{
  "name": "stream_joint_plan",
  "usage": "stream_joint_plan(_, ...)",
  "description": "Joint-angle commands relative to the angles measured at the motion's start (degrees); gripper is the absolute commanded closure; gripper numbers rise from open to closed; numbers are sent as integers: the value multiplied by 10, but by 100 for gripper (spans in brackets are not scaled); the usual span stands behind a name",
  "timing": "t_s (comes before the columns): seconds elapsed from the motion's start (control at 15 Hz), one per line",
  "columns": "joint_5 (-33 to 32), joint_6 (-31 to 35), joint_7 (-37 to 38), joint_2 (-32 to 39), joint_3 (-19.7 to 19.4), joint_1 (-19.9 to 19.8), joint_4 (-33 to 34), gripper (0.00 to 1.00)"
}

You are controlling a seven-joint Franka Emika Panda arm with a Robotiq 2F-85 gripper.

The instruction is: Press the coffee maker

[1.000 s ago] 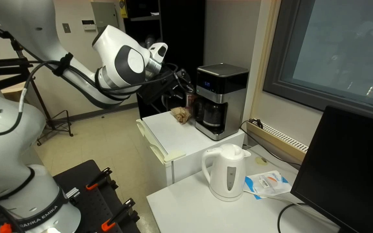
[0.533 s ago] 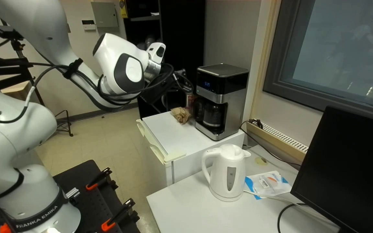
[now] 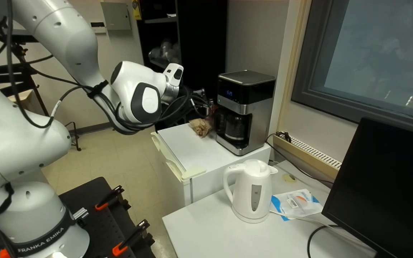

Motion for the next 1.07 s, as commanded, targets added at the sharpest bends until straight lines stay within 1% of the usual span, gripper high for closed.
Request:
stream_joint_plan(0.0,76,81,11,-68,140,-108,0,97)
stream_joint_plan(0.13,108,118,20,-96,203,-157,10,97)
stream_joint_plan(0.33,143,162,47,-149,255,-201,28,97)
stream_joint_plan(0.53,171,186,70,-196,278,-228,49,98)
stream_joint_plan(0.73,201,195,92,-240,295,-250,72,97)
stream_joint_plan(1.0,240,201,117,-287,303,-264,99,98)
